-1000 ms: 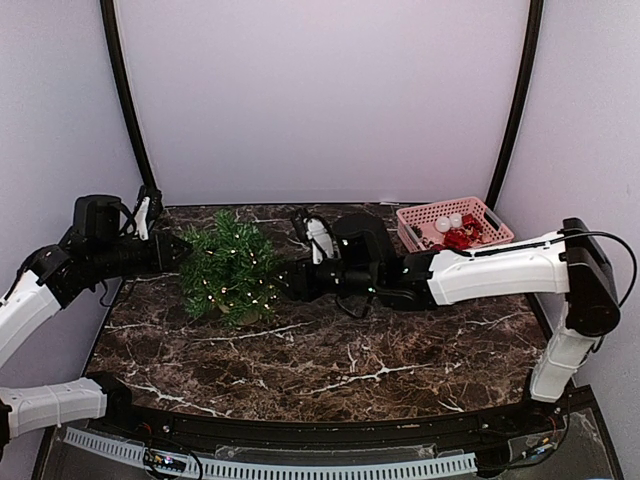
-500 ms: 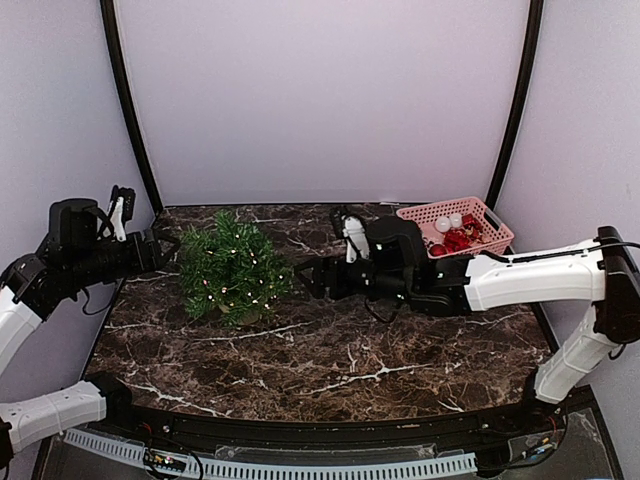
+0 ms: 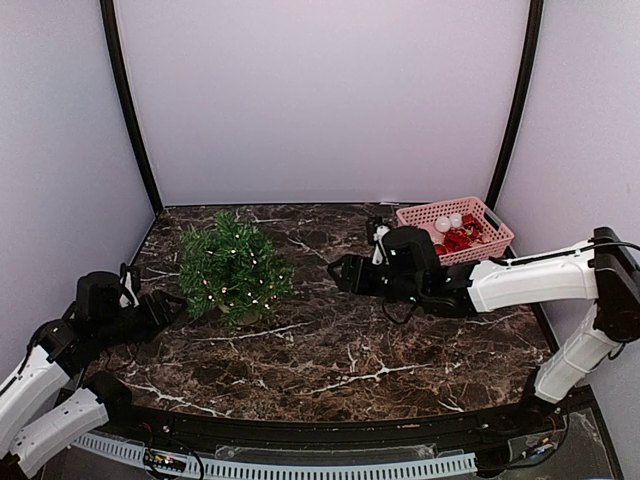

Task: Decorate the small christmas tree
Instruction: Move the Christmas tree to the center of the board.

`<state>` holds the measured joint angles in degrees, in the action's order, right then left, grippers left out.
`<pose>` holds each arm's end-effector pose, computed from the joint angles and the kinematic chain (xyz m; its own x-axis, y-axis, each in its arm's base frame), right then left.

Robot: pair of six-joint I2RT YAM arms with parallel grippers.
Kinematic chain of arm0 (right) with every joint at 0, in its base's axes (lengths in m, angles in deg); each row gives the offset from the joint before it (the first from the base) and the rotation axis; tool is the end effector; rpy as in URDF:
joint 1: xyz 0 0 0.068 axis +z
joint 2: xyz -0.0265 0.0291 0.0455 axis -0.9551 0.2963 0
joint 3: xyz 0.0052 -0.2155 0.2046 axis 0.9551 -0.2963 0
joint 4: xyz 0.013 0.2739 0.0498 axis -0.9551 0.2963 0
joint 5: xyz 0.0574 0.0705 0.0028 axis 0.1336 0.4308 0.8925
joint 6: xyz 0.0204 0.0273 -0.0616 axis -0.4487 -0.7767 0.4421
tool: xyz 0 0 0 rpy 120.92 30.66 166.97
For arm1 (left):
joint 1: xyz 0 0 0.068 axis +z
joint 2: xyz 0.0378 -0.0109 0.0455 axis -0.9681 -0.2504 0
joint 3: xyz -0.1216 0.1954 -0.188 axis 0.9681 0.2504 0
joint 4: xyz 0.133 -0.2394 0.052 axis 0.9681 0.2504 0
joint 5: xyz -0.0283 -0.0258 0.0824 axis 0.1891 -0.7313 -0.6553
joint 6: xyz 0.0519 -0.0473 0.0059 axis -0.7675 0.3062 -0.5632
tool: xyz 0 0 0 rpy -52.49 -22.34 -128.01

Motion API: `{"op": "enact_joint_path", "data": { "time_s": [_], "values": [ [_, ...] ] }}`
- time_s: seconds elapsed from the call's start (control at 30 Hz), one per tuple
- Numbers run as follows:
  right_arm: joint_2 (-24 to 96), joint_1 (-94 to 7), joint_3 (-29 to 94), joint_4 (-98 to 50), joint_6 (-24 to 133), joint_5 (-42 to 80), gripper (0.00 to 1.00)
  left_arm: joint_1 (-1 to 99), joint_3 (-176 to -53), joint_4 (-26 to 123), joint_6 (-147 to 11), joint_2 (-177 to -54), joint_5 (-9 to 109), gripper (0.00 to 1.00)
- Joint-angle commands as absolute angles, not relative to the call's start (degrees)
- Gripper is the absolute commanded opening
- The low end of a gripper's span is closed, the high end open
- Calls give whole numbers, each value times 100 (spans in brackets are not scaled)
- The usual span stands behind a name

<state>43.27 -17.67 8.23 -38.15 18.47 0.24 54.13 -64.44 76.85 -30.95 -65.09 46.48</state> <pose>0.2249 0.3027 0.2384 -0.6450 0.2362 -0.7268 -0.3615 0.7436 0.5625 0.1270 -0.0547 0.2199 -0.6156 -0.5657 -0.5486 -0.0515 0.7236 -0.6883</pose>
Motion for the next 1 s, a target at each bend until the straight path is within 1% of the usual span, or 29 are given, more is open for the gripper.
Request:
{"op": "enact_joint_path", "data": {
  "time_s": [0.0, 0.23, 0.33, 0.4, 0.5, 0.6, 0.67, 0.73, 0.77, 0.8, 0.83, 0.9, 0.97],
  "values": [
    [4762, -1783, 869, -4290, 1602, 247, 71, 5457, -5849, 6737, -2549, -6782, 5047, 69],
    [5552, -1783, 1125, -4830, 1457, 636, 62, 5512, -5063, 5376, -2515, -7436, 5224, 64],
    [5881, -1783, 1243, -5064, 1349, 890, 59, 5536, -4750, 4329, -2642, -7570, 5444, 64],
    [6050, -1783, 1303, -5193, 1277, 1048, 59, 5549, -4574, 3883, -2824, -7660, 5536, 64],
    [6182, -1783, 1317, -5350, 1190, 1120, 59, 5555, -4465, 3699, -3036, -7577, 5597, 60],
    [6180, -1783, 1319, -5338, 1178, 1104, 59, 5555, -4413, 4364, -2970, -6978, 5145, 59],
    [6147, -1783, 1313, -5293, 1182, 1056, 58, 5555, -4470, 5017, -2884, -6322, 4853, 62],
    [6118, -1783, 1326, -5226, 1215, 1017, 58, 5562, -4656, 5843, -2738, -5468, 4554, 64],
    [6106, -1788, 1331, -5209, 1221, 999, 58, 5563, -4741, 6493, -2672, -5281, 4406, 64],
    [6100, -1785, 1332, -5192, 1233, 989, 58, 5563, -4930, 6810, -2546, -4973, 4084, 64],
    [6098, -1782, 1340, -5184, 1237, 993, 58, 5564, -5019, 7408, -2489, -4844, 3817, 64],
    [6102, -1788, 1368, -5188, 1232, 1020, 57, 5571, -5250, 8003, -2351, -4589, 3580, 64],
    [6130, -1783, 1404, -5199, 1224, 1052, 56, 5580, -5377, 8214, -2281, -4549, 3510, 64]
  ]
}}
